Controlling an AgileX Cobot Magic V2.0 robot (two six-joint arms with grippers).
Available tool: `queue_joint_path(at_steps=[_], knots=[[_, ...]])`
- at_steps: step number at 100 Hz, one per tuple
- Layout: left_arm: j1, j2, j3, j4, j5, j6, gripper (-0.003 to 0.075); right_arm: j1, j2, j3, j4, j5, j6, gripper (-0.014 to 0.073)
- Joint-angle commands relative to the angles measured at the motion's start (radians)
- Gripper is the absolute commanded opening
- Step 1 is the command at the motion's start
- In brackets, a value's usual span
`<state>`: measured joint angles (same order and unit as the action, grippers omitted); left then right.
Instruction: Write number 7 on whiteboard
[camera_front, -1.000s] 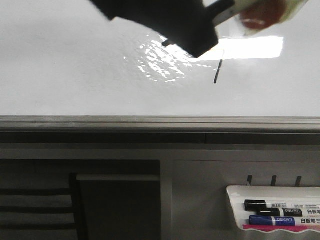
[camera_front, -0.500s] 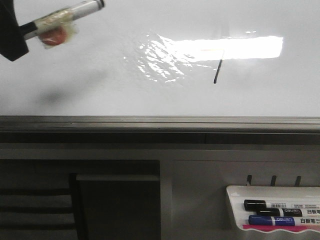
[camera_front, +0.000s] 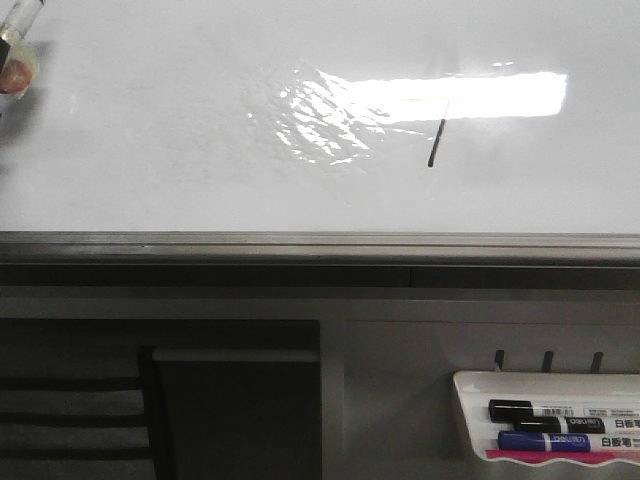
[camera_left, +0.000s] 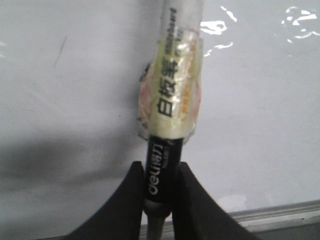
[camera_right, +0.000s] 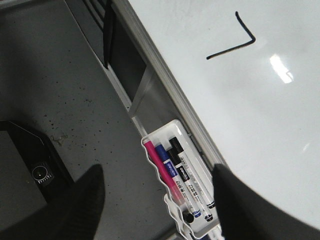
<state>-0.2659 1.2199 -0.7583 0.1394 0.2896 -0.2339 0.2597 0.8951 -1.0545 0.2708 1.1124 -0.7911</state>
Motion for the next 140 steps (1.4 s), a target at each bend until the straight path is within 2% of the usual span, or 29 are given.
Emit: queue_joint_path(at_steps=[1, 59, 71, 86, 91, 98, 116, 124, 129, 140], knots=[[0.012, -0.018, -0.005, -0.013, -0.136, -0.012, -0.002, -0.007, -0.009, -0.022, 0.01, -0.059, 0.006, 0.0416], [0.012, 0.075, -0.005, -0.015, -0.149, -0.009, -0.0007, -0.007, -0.009, -0.022, 0.01, -0.073, 0.006, 0.0416], [0.012, 0.075, -0.005, 0.007, -0.15, -0.009, 0.0099, -0.007, -0.009, -0.022, 0.01, -0.073, 0.006, 0.0416], [0.012, 0.075, -0.005, 0.036, -0.15, -0.009, 0.0311, -0.007, -0.009, -0.022, 0.01, -0.069, 0.013, 0.0416], [0.012, 0.069, -0.007, 0.041, -0.146, -0.009, 0.0346, -0.007, -0.009, -0.022, 0.01, -0.063, 0.016, 0.0416], [0.012, 0.05, -0.012, 0.059, -0.12, -0.009, 0.0347, -0.007, -0.009, -0.034, 0.01, -0.039, 0.021, 0.0416], [0.012, -0.06, -0.065, 0.102, 0.038, -0.009, 0.0347, -0.007, -0.025, -0.085, 0.0, -0.018, 0.186, 0.0416], [0.01, -0.137, -0.085, 0.064, 0.09, -0.009, 0.0347, -0.007, -0.039, -0.082, 0.0, -0.084, 0.363, 0.0413], [0.008, -0.186, -0.087, 0.056, 0.102, -0.009, 0.0347, -0.007, -0.048, -0.074, -0.011, -0.11, 0.463, 0.0393], [-0.008, -0.296, -0.087, 0.06, 0.15, -0.007, 0.0347, -0.007, -0.091, -0.022, -0.076, -0.2, 0.537, 0.0309]])
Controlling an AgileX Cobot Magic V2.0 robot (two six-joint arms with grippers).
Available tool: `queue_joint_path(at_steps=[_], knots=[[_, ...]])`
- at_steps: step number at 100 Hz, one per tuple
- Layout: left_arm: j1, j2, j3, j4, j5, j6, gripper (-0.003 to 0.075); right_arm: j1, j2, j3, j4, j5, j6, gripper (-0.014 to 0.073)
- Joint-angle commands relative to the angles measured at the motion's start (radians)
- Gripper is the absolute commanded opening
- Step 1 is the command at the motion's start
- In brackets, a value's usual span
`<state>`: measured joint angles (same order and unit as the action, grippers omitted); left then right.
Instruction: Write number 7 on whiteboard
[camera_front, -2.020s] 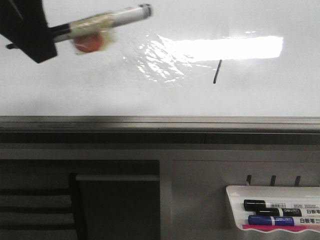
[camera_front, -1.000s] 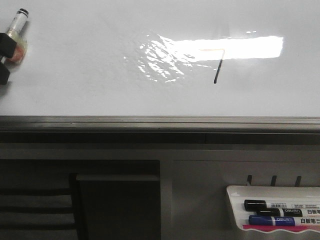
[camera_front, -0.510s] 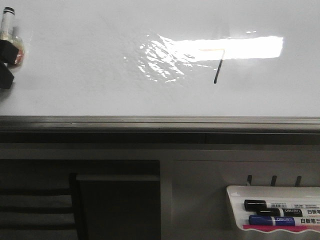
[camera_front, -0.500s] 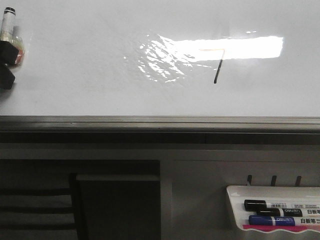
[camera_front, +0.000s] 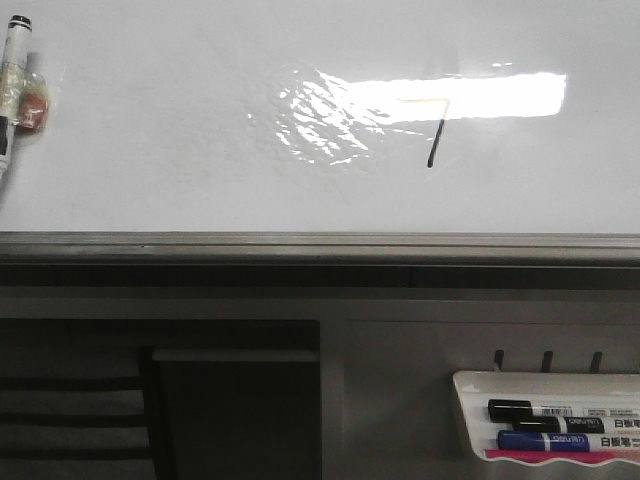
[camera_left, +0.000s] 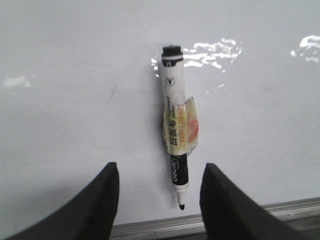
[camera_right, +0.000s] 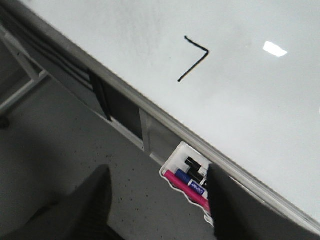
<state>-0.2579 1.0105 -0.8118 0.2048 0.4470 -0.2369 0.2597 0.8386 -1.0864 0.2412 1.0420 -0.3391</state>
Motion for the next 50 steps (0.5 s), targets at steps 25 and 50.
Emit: queue_joint_path(at_steps=[25, 50], knots=[[-0.081, -0.283, -0.034, -0.073, 0.213, 0.162, 0.0347, -0.007, -0.17, 0.199, -0.148, -0.305, 0.193, 0.018], [-0.132, -0.355, 0.023, -0.137, 0.184, 0.182, 0.0323, -0.007, -0.255, 0.347, -0.141, -0.414, 0.203, -0.0034]])
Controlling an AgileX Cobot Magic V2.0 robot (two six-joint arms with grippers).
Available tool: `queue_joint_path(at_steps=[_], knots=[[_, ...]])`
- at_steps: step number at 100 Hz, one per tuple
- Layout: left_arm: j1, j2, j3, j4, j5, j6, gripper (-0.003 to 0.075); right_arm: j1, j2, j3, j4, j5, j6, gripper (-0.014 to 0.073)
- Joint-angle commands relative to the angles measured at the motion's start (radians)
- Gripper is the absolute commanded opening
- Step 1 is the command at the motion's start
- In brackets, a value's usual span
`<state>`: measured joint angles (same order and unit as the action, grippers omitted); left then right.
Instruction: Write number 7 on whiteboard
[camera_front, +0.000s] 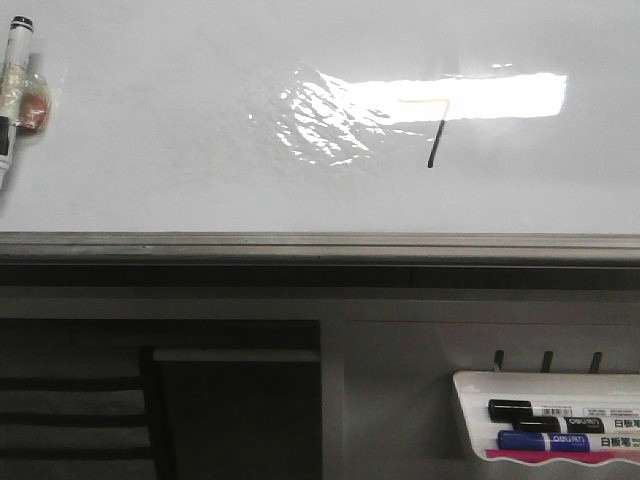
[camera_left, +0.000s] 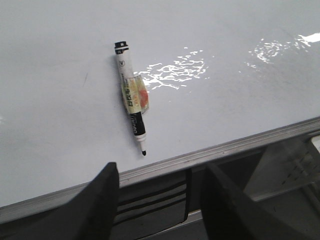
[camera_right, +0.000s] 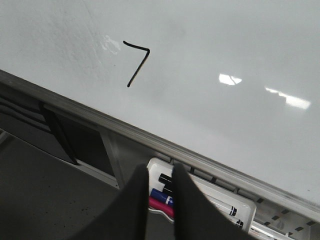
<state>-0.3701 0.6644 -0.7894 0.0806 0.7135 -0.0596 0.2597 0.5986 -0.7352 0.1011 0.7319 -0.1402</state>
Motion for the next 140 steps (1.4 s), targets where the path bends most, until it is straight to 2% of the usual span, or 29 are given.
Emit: queue_joint_path(at_steps=[1, 7, 27, 91, 106, 118, 131, 140], knots=[[-0.02, -0.009, 0.006, -0.013, -0.086, 0.005, 0.0305, -0.007, -0.018, -0.004, -0.001, -0.104, 0.004, -0.0051], [-0.025, -0.009, 0.027, -0.013, -0.102, 0.005, 0.0253, -0.007, -0.02, -0.004, -0.001, -0.104, 0.004, -0.0071], [-0.025, -0.009, 0.048, -0.017, -0.121, 0.005, -0.0022, -0.007, -0.02, -0.004, -0.001, -0.106, 0.004, -0.0071], [-0.011, -0.045, 0.078, -0.018, -0.149, 0.005, -0.002, -0.007, -0.02, -0.004, -0.001, -0.106, 0.004, -0.0071], [0.116, -0.17, 0.219, -0.048, -0.197, 0.005, -0.002, -0.007, -0.02, -0.004, -0.001, -0.106, 0.004, -0.0071], [0.201, -0.318, 0.398, -0.058, -0.332, 0.005, -0.002, -0.007, -0.02, -0.004, -0.001, -0.106, 0.004, -0.0071], [0.257, -0.494, 0.584, -0.105, -0.479, 0.005, -0.002, -0.007, -0.02, -0.004, -0.001, -0.106, 0.004, -0.0071], [0.276, -0.57, 0.666, -0.135, -0.514, 0.005, -0.002, -0.007, -0.02, -0.004, -0.001, -0.106, 0.004, -0.0071]])
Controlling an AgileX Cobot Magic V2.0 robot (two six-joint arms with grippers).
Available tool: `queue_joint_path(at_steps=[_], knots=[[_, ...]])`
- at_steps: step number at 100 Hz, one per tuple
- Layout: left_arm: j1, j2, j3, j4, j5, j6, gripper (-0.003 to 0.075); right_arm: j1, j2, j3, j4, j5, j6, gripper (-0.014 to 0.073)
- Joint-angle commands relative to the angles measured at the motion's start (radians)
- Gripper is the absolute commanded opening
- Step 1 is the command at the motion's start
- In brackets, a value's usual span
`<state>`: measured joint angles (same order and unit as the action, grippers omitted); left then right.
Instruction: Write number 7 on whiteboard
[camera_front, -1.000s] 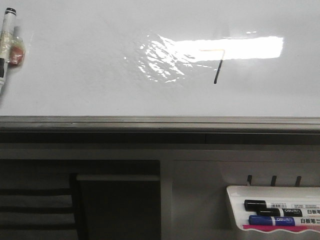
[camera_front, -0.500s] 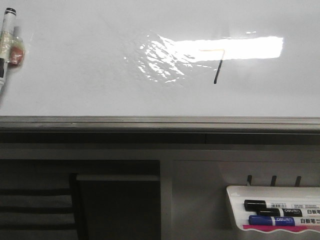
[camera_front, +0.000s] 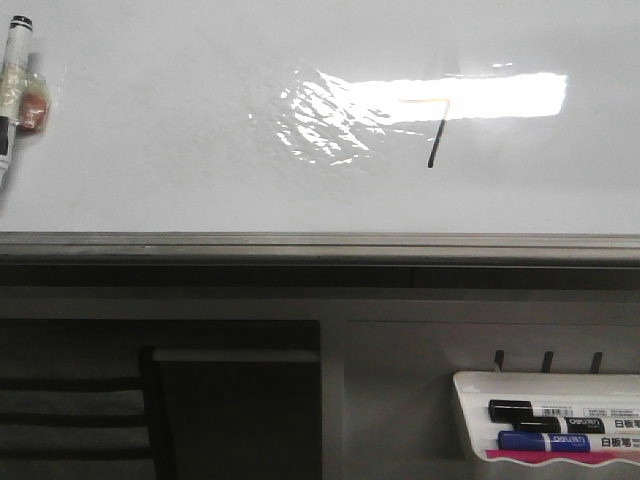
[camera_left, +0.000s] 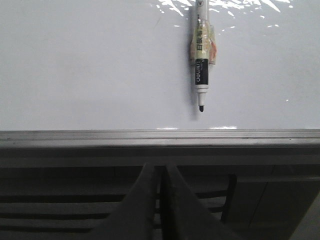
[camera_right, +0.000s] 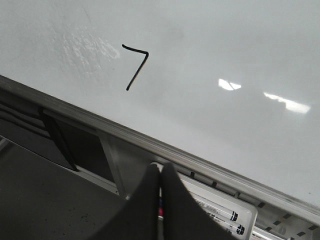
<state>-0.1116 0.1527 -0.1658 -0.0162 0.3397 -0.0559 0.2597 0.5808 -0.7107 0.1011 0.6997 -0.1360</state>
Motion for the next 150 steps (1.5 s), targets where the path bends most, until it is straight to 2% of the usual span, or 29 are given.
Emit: queue_joint_path(at_steps=[1, 15, 27, 104, 118, 125, 137, 150], knots=[[0.019, -0.063, 0.053, -0.04, -0.14, 0.001, -0.002, -0.007, -0.003, -0.028, -0.001, -0.073, 0.0, -0.0071], [0.019, -0.135, 0.139, -0.047, -0.176, 0.001, -0.002, -0.007, -0.003, -0.028, -0.001, -0.073, 0.0, -0.0071], [0.019, -0.189, 0.203, -0.047, -0.297, 0.001, -0.002, -0.007, -0.003, -0.028, -0.001, -0.073, 0.0, -0.0071], [0.017, -0.183, 0.199, -0.047, -0.3, 0.001, -0.002, -0.007, -0.003, -0.028, -0.001, -0.07, 0.0, -0.0071], [0.017, -0.183, 0.199, -0.047, -0.3, 0.001, -0.002, -0.038, -0.063, 0.022, 0.002, -0.092, -0.004, -0.0071], [0.017, -0.183, 0.199, -0.047, -0.3, 0.001, -0.002, -0.086, -0.12, 0.085, -0.003, -0.151, -0.005, -0.0071], [0.017, -0.183, 0.199, -0.047, -0.3, 0.001, -0.002, -0.185, -0.249, 0.24, 0.013, -0.334, -0.005, -0.0071], [0.019, -0.183, 0.199, -0.047, -0.3, 0.001, -0.002, -0.242, -0.382, 0.419, 0.013, -0.524, -0.005, -0.0071]])
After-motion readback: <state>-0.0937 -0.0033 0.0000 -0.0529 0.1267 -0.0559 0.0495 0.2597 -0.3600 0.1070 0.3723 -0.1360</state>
